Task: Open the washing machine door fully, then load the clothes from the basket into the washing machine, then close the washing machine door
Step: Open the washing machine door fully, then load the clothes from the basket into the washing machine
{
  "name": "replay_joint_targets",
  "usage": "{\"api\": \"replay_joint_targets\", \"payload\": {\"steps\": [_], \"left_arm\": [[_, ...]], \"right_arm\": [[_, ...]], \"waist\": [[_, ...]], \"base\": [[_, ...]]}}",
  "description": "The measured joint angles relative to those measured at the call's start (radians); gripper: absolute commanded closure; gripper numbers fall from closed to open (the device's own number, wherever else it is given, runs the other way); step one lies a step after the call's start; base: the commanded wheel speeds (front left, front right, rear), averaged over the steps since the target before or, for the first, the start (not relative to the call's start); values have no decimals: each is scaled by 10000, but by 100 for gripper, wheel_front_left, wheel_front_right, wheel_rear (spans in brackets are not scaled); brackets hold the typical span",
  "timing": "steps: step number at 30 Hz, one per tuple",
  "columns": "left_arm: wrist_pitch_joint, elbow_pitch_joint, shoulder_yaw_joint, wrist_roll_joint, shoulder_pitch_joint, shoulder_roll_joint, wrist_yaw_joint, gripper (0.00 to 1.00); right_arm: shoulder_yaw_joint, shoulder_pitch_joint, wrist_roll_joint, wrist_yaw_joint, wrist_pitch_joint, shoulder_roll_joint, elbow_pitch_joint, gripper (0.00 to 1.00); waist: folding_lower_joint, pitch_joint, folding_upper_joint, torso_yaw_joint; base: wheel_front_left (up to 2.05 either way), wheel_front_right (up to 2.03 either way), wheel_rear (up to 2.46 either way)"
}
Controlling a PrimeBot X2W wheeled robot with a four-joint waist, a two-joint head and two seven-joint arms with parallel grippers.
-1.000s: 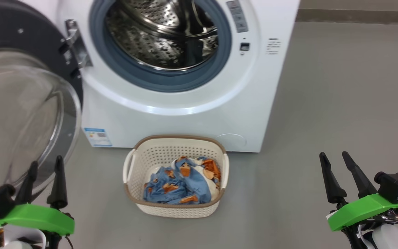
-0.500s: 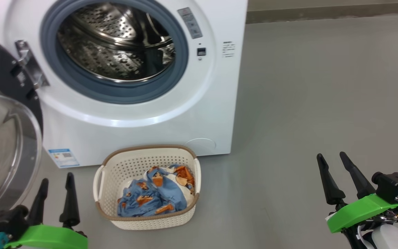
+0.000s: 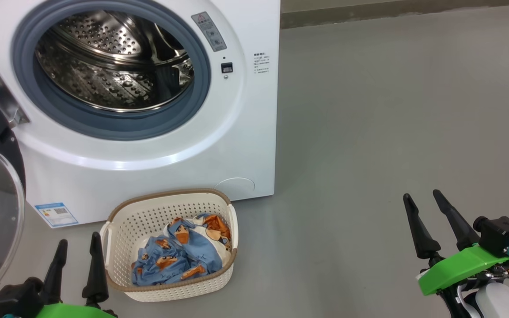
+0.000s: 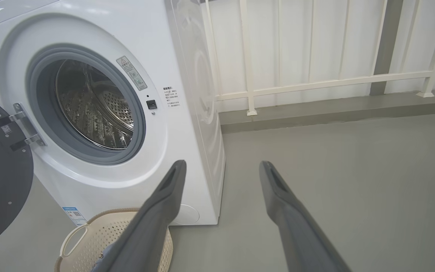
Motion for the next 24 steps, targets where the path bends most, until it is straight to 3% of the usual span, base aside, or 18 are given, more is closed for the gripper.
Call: {"api": "replay_joint_targets", "payload": {"steps": [24], "left_arm": [[-2,-119,82,328,85,-169,-176,0]], "right_arm": [[-146,-167,-21,0,0,23,-59,0]], "waist": [[0,106,0,97]], "base": [[0,0,0]]}}
